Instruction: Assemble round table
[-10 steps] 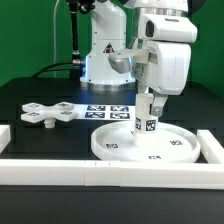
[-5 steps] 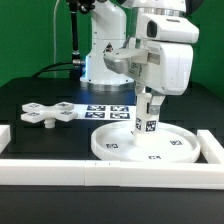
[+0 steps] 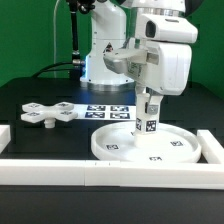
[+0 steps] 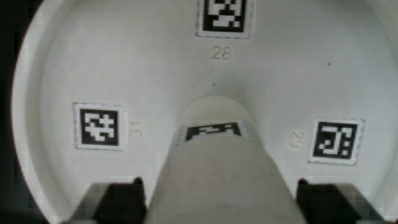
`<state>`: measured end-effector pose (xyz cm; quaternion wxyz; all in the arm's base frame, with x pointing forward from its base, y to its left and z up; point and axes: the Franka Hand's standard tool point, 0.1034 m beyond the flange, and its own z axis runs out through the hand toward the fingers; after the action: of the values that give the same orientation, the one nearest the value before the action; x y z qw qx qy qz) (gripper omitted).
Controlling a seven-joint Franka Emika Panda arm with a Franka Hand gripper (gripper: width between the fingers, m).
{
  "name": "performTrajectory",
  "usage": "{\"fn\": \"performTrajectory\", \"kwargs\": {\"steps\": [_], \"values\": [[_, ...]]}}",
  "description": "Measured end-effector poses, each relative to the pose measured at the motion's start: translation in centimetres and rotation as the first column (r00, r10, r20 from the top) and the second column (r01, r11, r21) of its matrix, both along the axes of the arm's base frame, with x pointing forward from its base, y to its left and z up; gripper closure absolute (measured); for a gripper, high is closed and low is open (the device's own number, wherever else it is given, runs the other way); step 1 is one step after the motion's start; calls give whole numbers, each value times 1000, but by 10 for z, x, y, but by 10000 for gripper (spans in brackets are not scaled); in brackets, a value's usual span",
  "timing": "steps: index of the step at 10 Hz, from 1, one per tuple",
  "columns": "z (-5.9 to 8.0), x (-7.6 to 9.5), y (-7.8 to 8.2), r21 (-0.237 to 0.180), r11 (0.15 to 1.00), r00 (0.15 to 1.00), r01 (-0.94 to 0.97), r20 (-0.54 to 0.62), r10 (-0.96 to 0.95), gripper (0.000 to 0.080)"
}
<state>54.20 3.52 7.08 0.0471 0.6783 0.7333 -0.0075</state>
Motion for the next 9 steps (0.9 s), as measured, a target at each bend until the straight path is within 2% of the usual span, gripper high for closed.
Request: {"fn": "performTrajectory", "kwargs": {"steps": [2, 3, 6, 9], "values": [[0, -1, 3, 6, 982, 982, 191, 0, -191, 390], [0, -1, 5, 11, 946, 946, 324, 3, -324, 390], [0, -4, 6, 14, 772, 772, 636, -3, -636, 390], [0, -4, 6, 33, 620, 620, 784, 3, -785, 390]]}}
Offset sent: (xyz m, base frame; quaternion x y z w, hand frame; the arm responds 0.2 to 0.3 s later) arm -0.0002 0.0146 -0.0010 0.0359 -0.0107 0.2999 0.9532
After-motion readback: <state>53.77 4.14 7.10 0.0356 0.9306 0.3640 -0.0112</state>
